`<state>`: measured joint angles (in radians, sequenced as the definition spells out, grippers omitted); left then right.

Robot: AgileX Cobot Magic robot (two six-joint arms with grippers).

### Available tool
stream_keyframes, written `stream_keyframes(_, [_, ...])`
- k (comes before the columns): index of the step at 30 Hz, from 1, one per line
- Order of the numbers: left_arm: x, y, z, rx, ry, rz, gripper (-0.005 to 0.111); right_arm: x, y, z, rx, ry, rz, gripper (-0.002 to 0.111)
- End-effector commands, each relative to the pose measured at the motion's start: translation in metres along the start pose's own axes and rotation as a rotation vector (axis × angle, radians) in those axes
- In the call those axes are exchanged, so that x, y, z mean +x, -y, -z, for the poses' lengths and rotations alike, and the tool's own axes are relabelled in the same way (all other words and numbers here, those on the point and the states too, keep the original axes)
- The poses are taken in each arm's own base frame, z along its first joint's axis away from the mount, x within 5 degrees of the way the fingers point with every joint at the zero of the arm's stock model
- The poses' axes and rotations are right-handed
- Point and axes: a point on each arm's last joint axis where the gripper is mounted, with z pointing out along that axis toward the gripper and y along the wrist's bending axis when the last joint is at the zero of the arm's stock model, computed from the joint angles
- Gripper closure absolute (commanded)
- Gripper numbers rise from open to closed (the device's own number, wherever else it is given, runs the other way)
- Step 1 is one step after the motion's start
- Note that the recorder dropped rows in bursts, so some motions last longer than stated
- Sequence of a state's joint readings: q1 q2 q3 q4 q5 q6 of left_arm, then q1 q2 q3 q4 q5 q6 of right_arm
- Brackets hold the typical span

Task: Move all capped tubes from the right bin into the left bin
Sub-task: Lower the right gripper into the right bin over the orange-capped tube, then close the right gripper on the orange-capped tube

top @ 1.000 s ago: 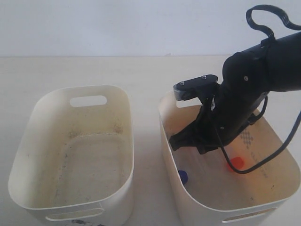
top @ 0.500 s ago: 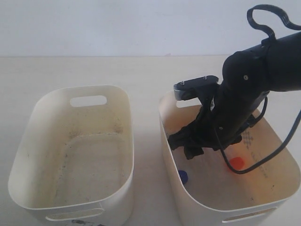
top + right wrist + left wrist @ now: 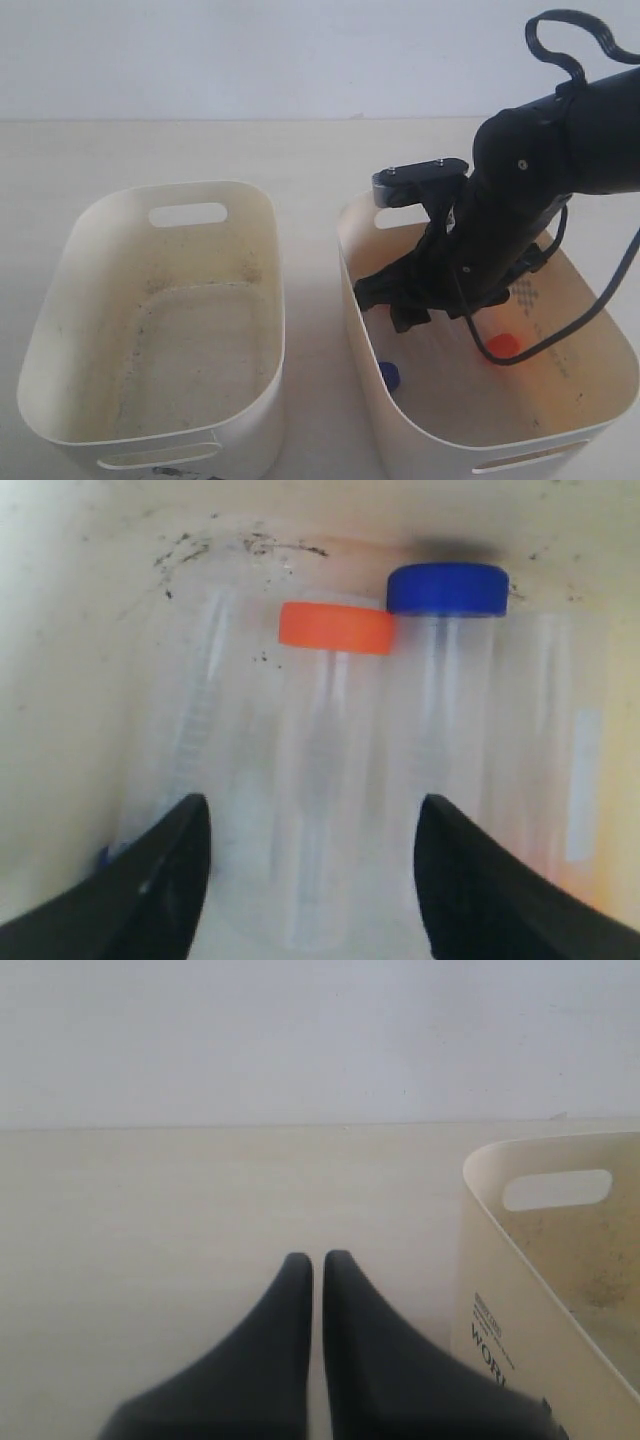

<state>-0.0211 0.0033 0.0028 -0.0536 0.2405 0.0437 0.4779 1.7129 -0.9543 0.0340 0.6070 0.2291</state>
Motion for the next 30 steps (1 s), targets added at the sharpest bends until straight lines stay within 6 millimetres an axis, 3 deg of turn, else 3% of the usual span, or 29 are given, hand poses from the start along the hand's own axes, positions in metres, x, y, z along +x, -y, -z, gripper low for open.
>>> stream_keyframes(1, [-0.002,0.000,0.000,-0.001,0.014,0.009,0.102,0.000,0.003,0.000,0.000,0.009,-0.017,0.058])
stream_keyframes(5, [-0.002,0.000,0.000,-0.001,0.014,0.009,0.102,0.000,0.003,-0.003,0.001,0.007,-0.017,0.058])
stream_keyframes(23, [-0.002,0.000,0.000,-0.001,0.014,0.009,0.102,0.004,0.005,-0.048,0.024,-0.075,-0.021,0.059])
stream_keyframes(24, [-0.002,0.000,0.000,-0.001,0.014,0.009,0.102,0.004,0.005,-0.049,0.024,-0.077,-0.021,0.063])
stream_keyframes(28, [-0.002,0.000,0.000,-0.001,0.014,0.009,0.102,0.003,0.005,-0.044,0.023,-0.062,-0.016,0.109])
stream_keyframes(30, [-0.002,0.000,0.000,-0.001,0.014,0.009,0.102,-0.001,0.004,-0.034,0.015,-0.034,-0.015,0.108])
